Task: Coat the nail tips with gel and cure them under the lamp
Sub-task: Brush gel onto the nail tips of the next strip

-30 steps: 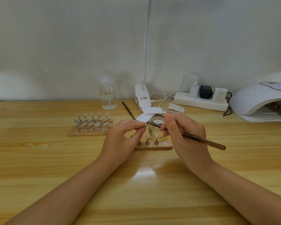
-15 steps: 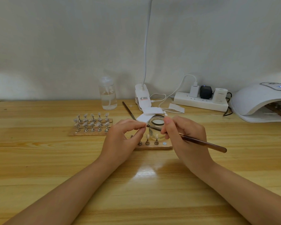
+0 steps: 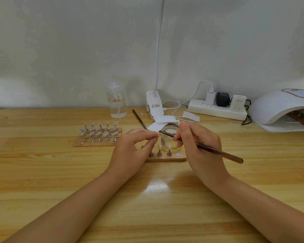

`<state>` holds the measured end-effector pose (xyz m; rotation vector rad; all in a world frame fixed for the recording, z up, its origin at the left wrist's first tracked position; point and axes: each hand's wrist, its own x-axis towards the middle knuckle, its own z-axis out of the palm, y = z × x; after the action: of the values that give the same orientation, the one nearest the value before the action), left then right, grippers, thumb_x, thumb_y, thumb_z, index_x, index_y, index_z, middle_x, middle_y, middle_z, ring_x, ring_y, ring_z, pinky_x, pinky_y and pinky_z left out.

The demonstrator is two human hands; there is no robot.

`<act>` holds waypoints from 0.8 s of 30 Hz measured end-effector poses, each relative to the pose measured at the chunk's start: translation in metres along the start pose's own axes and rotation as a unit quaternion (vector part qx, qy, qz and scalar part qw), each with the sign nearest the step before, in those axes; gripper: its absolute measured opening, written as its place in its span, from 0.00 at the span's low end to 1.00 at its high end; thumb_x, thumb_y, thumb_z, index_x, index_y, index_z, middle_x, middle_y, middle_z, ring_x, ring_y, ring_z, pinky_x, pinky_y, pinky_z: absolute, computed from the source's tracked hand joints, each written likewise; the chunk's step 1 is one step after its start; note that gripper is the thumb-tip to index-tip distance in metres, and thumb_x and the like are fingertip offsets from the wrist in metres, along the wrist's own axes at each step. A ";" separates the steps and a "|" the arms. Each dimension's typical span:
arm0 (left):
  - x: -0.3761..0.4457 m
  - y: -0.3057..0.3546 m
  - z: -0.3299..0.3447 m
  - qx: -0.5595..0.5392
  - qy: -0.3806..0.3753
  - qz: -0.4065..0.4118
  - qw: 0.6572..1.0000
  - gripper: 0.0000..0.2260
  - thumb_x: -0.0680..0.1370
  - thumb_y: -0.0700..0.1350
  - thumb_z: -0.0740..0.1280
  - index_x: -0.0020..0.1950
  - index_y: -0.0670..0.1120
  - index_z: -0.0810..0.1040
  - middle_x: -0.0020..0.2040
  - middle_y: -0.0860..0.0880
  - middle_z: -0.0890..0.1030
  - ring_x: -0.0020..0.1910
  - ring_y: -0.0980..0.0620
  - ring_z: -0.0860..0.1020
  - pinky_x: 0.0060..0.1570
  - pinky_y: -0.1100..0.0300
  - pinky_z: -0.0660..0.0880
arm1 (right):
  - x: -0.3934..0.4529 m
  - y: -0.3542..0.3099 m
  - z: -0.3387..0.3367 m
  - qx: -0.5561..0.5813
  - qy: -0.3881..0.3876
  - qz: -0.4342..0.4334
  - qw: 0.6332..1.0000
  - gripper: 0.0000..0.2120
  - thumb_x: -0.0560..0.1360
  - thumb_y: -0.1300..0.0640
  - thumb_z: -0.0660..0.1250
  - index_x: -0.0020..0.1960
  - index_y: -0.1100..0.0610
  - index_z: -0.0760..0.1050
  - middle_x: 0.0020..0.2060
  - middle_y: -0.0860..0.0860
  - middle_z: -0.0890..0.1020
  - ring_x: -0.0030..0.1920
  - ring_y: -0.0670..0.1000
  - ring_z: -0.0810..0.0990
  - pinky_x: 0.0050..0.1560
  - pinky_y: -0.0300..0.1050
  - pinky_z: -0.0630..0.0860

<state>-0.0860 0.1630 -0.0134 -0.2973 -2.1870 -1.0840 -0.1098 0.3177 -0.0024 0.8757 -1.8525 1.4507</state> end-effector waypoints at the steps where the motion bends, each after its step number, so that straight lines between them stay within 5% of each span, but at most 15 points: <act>1: 0.000 0.000 0.000 0.000 0.000 0.000 1.000 0.07 0.72 0.36 0.70 0.47 0.45 0.83 0.41 0.56 0.81 0.46 0.57 0.78 0.50 0.68 0.72 | 0.000 0.000 0.000 0.001 -0.001 0.004 1.000 0.14 0.76 0.53 0.56 0.35 0.54 0.74 0.28 0.44 0.76 0.33 0.45 0.78 0.36 0.31 0.72; 21: 0.000 0.003 -0.001 -0.011 0.003 -0.019 1.000 0.07 0.71 0.37 0.70 0.47 0.46 0.83 0.42 0.55 0.81 0.46 0.56 0.79 0.50 0.66 0.73 | -0.005 0.000 -0.003 0.048 -0.030 0.055 0.997 0.17 0.76 0.58 0.58 0.30 0.51 0.72 0.24 0.46 0.75 0.27 0.41 0.75 0.31 0.30 0.69; 24: -0.001 0.004 -0.002 -0.015 0.011 -0.005 1.000 0.08 0.70 0.36 0.71 0.47 0.46 0.83 0.43 0.53 0.81 0.47 0.55 0.78 0.50 0.66 0.73 | -0.004 0.000 -0.003 0.060 -0.005 0.061 0.996 0.16 0.76 0.53 0.57 0.31 0.51 0.72 0.24 0.46 0.75 0.28 0.40 0.75 0.31 0.29 0.68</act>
<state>-0.0828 0.1639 -0.0111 -0.2871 -2.1564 -1.1217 -0.1072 0.3213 -0.0051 0.8401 -1.8714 1.6502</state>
